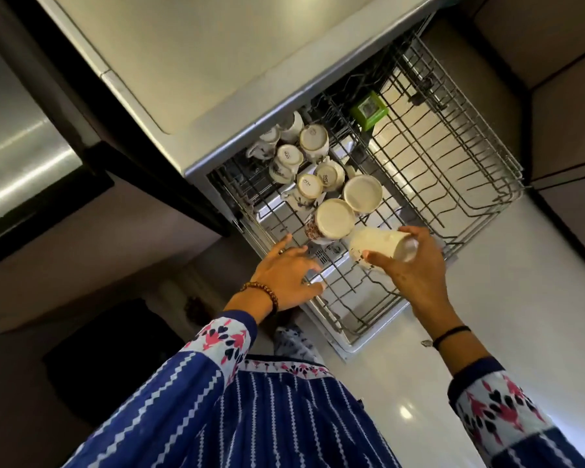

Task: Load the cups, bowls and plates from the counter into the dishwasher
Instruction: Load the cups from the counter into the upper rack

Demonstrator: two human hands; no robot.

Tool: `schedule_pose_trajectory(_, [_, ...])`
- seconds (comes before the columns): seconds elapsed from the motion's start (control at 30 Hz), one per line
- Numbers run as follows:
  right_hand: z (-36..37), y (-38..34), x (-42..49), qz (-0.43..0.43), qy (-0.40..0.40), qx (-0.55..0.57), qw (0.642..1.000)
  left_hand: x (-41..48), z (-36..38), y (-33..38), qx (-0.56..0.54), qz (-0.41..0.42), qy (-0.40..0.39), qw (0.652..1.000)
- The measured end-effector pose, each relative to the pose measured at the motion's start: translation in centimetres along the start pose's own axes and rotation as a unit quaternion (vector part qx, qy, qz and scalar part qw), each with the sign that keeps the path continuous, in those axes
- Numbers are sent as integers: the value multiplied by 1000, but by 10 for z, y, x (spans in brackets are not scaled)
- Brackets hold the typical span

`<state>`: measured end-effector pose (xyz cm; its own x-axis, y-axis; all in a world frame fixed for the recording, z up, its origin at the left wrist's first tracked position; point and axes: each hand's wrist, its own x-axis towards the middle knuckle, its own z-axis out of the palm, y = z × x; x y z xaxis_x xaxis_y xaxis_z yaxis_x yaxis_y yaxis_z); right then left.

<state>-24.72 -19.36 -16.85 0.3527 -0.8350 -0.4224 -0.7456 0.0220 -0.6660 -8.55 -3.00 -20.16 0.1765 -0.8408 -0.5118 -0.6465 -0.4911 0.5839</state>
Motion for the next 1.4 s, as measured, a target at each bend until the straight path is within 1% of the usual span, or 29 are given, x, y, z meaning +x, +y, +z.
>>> schedule_pose_trajectory(0.07, [1, 4, 10, -49, 25, -88, 995, 2, 4, -5, 2, 3, 0, 1000])
schedule_pose_trajectory(0.17, [4, 9, 26, -86, 45, -182, 978, 7, 7, -11, -8, -7, 3, 1000])
schedule_pose_trajectory(0.27, [11, 14, 40, -102, 40, -237, 965, 6, 9, -12, 2, -7, 3, 1000])
schedule_pose_trajectory(0.37, [20, 16, 50, -103, 18, -268, 958, 4, 8, -8, 4, 2, 26, 1000])
schedule_pose_trajectory(0.53, [24, 20, 53, -101, 3, -284, 953, 3, 8, -6, 5, 13, 53, 998])
schedule_pose_trajectory(0.63, [21, 25, 51, -111, -49, -302, 946, 1, 9, -3, 17, 19, 68, 997])
schedule_pose_trajectory(0.7, [22, 28, 48, -119, -64, -313, 940, 0, 10, -3, 23, 18, 65, 997])
schedule_pose_trajectory(0.83, [27, 28, 43, -118, -55, -297, 946, 1, 16, -8, 18, 0, 54, 998])
schedule_pose_trajectory(1.0, [25, 29, 39, -123, -59, -257, 957, -1, 14, -2, 23, 16, 85, 996])
schedule_pose_trajectory(1.1, [26, 30, 38, -126, -63, -272, 952, -2, 15, 0, 23, 15, 87, 996])
schedule_pose_trajectory(1.27, [24, 29, 35, -121, -69, -263, 955, -2, 13, 0, 14, 6, 80, 997])
schedule_pose_trajectory(1.4, [17, 22, 25, -112, -55, -286, 950, -7, 7, 7, 1, 6, 80, 997])
